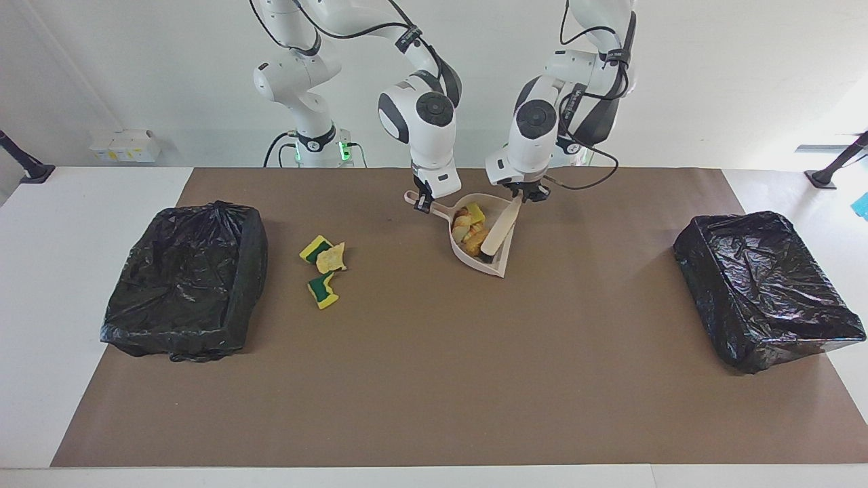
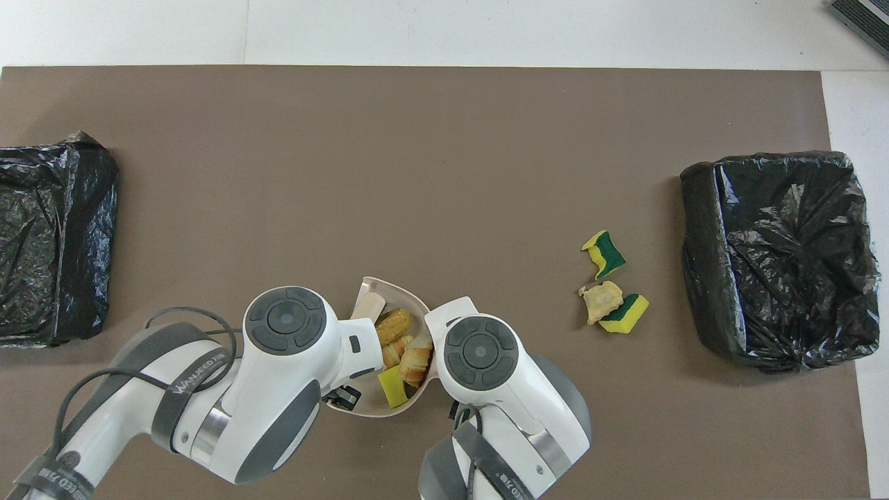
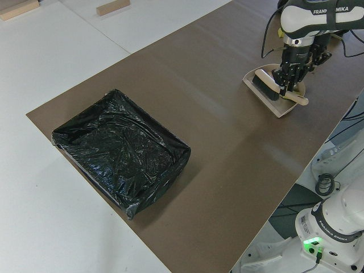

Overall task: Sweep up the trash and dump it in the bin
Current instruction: 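Sweep the bread and sponge pieces into the dustpan with the brush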

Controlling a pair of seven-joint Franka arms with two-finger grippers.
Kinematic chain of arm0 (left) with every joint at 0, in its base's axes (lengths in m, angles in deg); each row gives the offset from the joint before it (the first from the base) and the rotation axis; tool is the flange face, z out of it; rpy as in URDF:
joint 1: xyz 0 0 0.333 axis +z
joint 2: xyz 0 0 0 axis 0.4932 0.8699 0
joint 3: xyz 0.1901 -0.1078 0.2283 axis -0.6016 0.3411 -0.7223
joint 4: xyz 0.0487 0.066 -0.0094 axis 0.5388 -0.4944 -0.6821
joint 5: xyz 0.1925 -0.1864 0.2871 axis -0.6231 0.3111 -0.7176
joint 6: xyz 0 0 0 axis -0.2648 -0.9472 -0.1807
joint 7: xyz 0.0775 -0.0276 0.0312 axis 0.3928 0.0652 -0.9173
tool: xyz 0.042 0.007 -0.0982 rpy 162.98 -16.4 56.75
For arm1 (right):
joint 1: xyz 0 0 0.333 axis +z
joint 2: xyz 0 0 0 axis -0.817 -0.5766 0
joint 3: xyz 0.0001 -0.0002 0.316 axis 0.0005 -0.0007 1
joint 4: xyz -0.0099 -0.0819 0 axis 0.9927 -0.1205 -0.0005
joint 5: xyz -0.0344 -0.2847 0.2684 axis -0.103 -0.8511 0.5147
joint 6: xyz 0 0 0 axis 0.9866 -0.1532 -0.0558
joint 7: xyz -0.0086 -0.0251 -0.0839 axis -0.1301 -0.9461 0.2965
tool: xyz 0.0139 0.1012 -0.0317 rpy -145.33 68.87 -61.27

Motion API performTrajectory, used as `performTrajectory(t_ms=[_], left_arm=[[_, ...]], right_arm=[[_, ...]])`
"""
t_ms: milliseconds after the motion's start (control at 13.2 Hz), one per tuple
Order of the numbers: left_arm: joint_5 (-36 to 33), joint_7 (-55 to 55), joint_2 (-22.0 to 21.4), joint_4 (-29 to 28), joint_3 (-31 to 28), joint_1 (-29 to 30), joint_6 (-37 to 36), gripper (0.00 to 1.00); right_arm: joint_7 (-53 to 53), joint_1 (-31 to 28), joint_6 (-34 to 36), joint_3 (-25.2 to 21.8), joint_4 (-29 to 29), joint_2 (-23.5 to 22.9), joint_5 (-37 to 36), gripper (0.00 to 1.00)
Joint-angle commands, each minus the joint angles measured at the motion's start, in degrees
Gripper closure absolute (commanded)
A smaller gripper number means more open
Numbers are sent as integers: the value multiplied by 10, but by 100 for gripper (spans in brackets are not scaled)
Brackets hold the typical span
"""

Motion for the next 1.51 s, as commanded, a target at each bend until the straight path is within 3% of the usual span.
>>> performTrajectory(t_ms=[0,302,756,1210,1437], left_arm=[[0,-56,-3,-10,-1,35,46,100],[0,-124,4,-4,-1,62,84,100],[0,-129,-18,46,-1,123,38,100],[0,-132,-24,40,-1,126,33,100],[0,-139,-26,39,-1,124,33,100]], right_arm=[[-12,-6,3,3,8,4,-1,100],[-12,-6,-2,3,9,4,-1,100],[-36,-6,-9,3,11,5,-1,100],[-71,-20,-115,2,11,-13,8,100],[-65,-55,-123,3,7,-14,8,100]])
